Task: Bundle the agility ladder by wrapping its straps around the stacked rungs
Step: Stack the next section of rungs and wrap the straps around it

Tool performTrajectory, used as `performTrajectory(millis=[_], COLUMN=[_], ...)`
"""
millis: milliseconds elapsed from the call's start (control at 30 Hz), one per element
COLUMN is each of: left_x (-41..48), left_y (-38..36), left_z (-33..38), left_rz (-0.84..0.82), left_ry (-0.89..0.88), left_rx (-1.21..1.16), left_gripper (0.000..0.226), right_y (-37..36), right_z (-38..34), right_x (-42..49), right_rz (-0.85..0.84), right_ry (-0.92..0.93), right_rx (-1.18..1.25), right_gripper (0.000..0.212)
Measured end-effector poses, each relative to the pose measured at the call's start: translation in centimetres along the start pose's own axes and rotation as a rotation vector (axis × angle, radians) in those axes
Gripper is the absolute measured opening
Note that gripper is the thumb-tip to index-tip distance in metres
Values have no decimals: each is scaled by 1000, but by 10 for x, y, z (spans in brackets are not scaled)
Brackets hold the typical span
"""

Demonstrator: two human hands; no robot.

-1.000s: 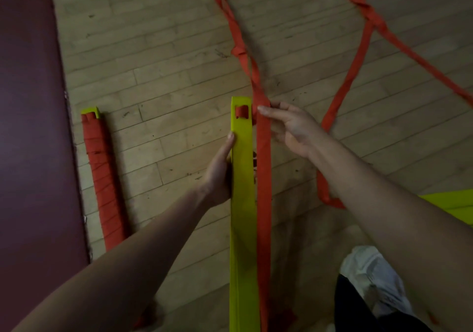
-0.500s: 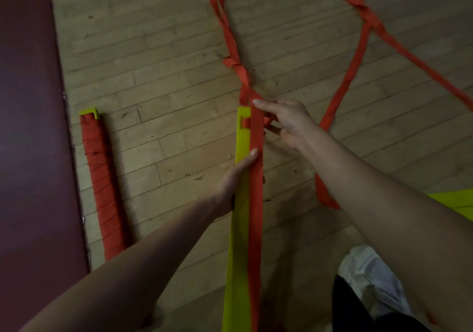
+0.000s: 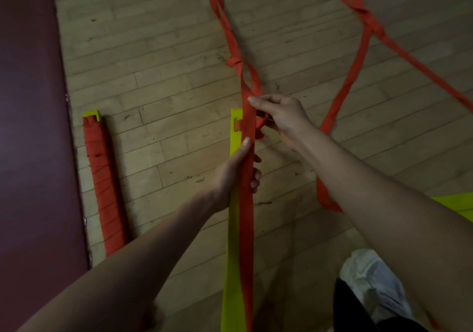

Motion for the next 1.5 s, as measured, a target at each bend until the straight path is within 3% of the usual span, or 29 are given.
performTrajectory(millis=[200, 333, 433, 533, 767, 967, 1033, 1100, 1200, 1333, 1500], left_x=[-2, -3, -2, 0, 9, 11, 8, 9, 10, 10, 7], left_y=[7, 13, 26, 39, 49, 57, 55, 50, 39, 31, 30], left_z=[-3, -2, 4, 5, 8, 8, 9, 7, 1, -1, -8], left_rz=[-54, -52, -1, 29, 163, 328, 401, 406, 357, 316, 282], left_ry=[39, 53, 45, 49, -38, -82, -98, -123, -119, -125, -61], left_rx=[-73, -47, -38, -21, 14, 222, 286, 351, 414, 443, 513], left_gripper=[57, 58, 58, 55, 53, 47, 46, 45, 50, 37, 55], right_y=[-9, -12, 4, 26, 33, 3, -5, -13, -31, -48, -45], right_z=[21, 34, 43, 50, 31, 9, 3, -5, -13, -12, 1], right_x=[-7, -14, -17, -19, -28, -34, -28, -23, -17, -19, -11], right_rz=[-156, -272, -168, -79, -41, -191, -211, -220, -285, -441, -522], right_ry=[-105, -49, -28, 6, 138, 194, 179, 171, 203, 59, -172], right_rx=[321, -177, -338, -459, -517, -692, -635, -553, -732, -699, -695], right_gripper=[28, 34, 36, 20, 10, 10, 10, 15, 13, 4, 27])
Point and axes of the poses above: each hand's wrist, its own x-axis towards the middle knuckle, its own y-axis out of the back of the hand, z = x × y, the point moved 8 cm from there along x, towards the middle knuckle, and after that the axes turned 8 degrees about -z, right-handed, at the moved point
